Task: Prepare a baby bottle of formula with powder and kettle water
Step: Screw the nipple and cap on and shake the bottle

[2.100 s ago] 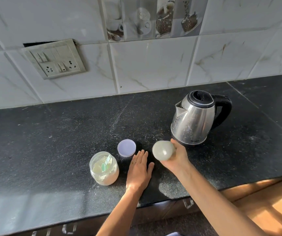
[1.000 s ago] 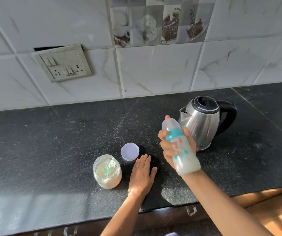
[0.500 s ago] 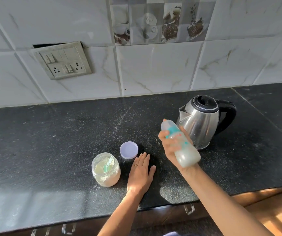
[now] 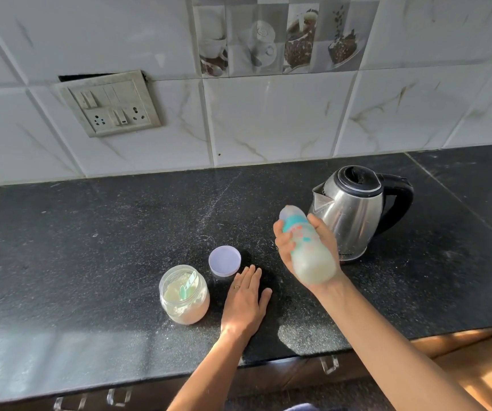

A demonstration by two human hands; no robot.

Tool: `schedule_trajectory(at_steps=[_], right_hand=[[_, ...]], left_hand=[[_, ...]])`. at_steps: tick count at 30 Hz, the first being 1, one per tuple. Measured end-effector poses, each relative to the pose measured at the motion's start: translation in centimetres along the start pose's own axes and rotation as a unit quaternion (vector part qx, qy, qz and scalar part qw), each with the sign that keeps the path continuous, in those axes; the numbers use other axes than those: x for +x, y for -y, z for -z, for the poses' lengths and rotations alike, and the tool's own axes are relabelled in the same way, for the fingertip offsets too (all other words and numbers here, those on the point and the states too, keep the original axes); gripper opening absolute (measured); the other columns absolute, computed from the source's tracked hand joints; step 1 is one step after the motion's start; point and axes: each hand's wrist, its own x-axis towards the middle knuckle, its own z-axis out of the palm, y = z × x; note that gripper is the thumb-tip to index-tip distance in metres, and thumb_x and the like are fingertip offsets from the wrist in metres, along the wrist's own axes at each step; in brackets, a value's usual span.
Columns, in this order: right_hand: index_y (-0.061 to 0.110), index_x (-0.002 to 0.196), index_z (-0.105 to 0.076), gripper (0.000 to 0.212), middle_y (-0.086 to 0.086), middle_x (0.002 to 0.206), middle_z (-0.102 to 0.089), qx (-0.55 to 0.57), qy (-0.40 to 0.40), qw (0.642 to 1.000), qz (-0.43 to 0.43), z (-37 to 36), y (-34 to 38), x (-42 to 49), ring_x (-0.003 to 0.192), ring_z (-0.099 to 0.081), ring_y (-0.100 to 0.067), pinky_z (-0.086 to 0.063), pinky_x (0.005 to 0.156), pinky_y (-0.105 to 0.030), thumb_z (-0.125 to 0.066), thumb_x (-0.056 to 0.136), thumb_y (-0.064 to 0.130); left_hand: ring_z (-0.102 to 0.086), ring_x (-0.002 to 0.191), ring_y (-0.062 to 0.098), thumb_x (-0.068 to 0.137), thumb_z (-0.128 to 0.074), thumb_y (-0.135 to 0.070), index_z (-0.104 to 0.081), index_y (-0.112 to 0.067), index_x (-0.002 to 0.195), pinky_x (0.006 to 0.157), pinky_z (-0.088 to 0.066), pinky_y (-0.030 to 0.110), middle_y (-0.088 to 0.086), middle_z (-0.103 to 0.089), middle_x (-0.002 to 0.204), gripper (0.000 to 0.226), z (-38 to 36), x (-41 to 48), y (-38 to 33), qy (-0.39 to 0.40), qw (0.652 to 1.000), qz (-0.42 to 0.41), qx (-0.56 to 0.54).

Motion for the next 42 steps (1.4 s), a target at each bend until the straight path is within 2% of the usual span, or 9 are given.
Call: schedule_trajectory(at_steps=[2, 6, 10, 16, 20, 26, 30, 34, 42], right_hand=[[-0.003, 0.119, -0.049, 0.061, -0.021, 0.099, -0.059, 0.084, -0.026, 0.996, 0.003, 1.1, 0.3, 0.7, 0.069, -0.066, -0.031, -0.058, 0.056, -0.040, -0.078, 0.070, 0.018], [0.014, 0.134, -0.042, 0.059, -0.016, 0.101, -0.055, -0.134, 0.030, 0.990, -0.010, 1.9, 0.2, 0.3, 0.066, -0.058, -0.023, -0.054, 0.054, -0.032, -0.069, 0.083, 0.029], [0.006, 0.125, -0.047, 0.087, -0.017, 0.092, -0.061, -0.066, -0.072, 0.995, 0.021, 2.9, -0.2, 1.0, 0.066, -0.063, -0.023, -0.057, 0.053, -0.032, -0.090, 0.051, 0.021], [0.016, 0.133, -0.042, 0.052, -0.018, 0.102, -0.054, -0.136, 0.036, 0.989, -0.040, 3.7, -0.5, -0.2, 0.068, -0.059, -0.026, -0.054, 0.055, -0.034, -0.062, 0.086, 0.026], [0.001, 0.124, -0.048, 0.077, -0.020, 0.102, -0.062, 0.049, -0.038, 0.998, 0.012, 4.6, -0.7, 0.5, 0.074, -0.066, -0.030, -0.058, 0.060, -0.040, -0.086, 0.058, 0.011], [0.001, 0.125, -0.048, 0.050, -0.019, 0.105, -0.055, -0.050, -0.006, 0.999, 0.003, 4.1, 0.2, 0.0, 0.073, -0.061, -0.025, -0.057, 0.064, -0.033, -0.065, 0.082, 0.020], [-0.006, 0.120, -0.046, 0.058, -0.024, 0.101, -0.056, 0.125, -0.007, 0.992, 0.012, 4.9, 0.9, 0.8, 0.075, -0.065, -0.031, -0.059, 0.064, -0.041, -0.075, 0.075, 0.016], [0.006, 0.124, -0.045, 0.046, -0.019, 0.100, -0.053, -0.017, 0.006, 1.000, 0.000, 3.2, 0.2, 0.6, 0.070, -0.059, -0.026, -0.055, 0.061, -0.032, -0.062, 0.086, 0.026], [0.007, 0.120, -0.049, 0.049, -0.015, 0.097, -0.054, -0.040, -0.057, 0.997, 0.013, 2.7, -0.1, 1.1, 0.066, -0.057, -0.021, -0.053, 0.059, -0.028, -0.068, 0.076, 0.021]], left_hand=[[-0.013, 0.145, 0.010, 0.098, -0.027, -0.048, -0.031, -0.017, 0.147, 0.112, 0.009, 0.017, -0.001, -0.026, 0.156, 0.059, 0.0, 0.0, 0.0, -0.001, 1.000, -0.001, -0.002], [-0.012, 0.145, 0.009, 0.099, -0.033, -0.044, -0.030, -0.017, 0.148, 0.111, 0.010, 0.016, -0.001, -0.025, 0.156, 0.055, 0.0, 0.0, -0.1, -0.005, 1.000, 0.000, -0.007], [-0.010, 0.145, 0.008, 0.100, -0.033, -0.045, -0.029, -0.018, 0.148, 0.110, 0.011, 0.016, -0.003, -0.023, 0.156, 0.055, -0.1, 0.0, 0.0, -0.008, 1.000, -0.001, -0.007], [-0.013, 0.145, 0.010, 0.099, -0.035, -0.044, -0.032, -0.018, 0.147, 0.111, 0.009, 0.016, -0.001, -0.027, 0.155, 0.054, 0.0, 0.0, -0.1, -0.008, 1.000, -0.002, -0.014], [-0.012, 0.145, 0.010, 0.100, -0.035, -0.044, -0.031, -0.018, 0.147, 0.111, 0.009, 0.016, -0.002, -0.025, 0.156, 0.055, 0.1, 0.0, -0.2, -0.009, 1.000, 0.000, -0.014], [-0.012, 0.145, 0.010, 0.099, -0.034, -0.045, -0.030, -0.017, 0.148, 0.112, 0.008, 0.018, -0.001, -0.025, 0.156, 0.056, 0.0, 0.0, -0.1, -0.006, 1.000, -0.002, -0.008], [-0.012, 0.145, 0.010, 0.098, -0.028, -0.048, -0.030, -0.018, 0.148, 0.113, 0.007, 0.019, -0.001, -0.025, 0.156, 0.058, 0.0, 0.0, -0.1, -0.005, 1.000, -0.003, -0.005], [-0.012, 0.145, 0.011, 0.098, -0.030, -0.048, -0.030, -0.018, 0.148, 0.113, 0.007, 0.019, -0.001, -0.025, 0.156, 0.058, 0.0, 0.0, -0.2, 0.000, 1.000, 0.001, -0.009], [-0.016, 0.144, 0.012, 0.092, -0.021, -0.054, -0.034, -0.017, 0.146, 0.113, 0.005, 0.019, 0.000, -0.029, 0.154, 0.066, 0.0, 0.0, -0.2, -0.003, 1.000, 0.002, -0.010]])
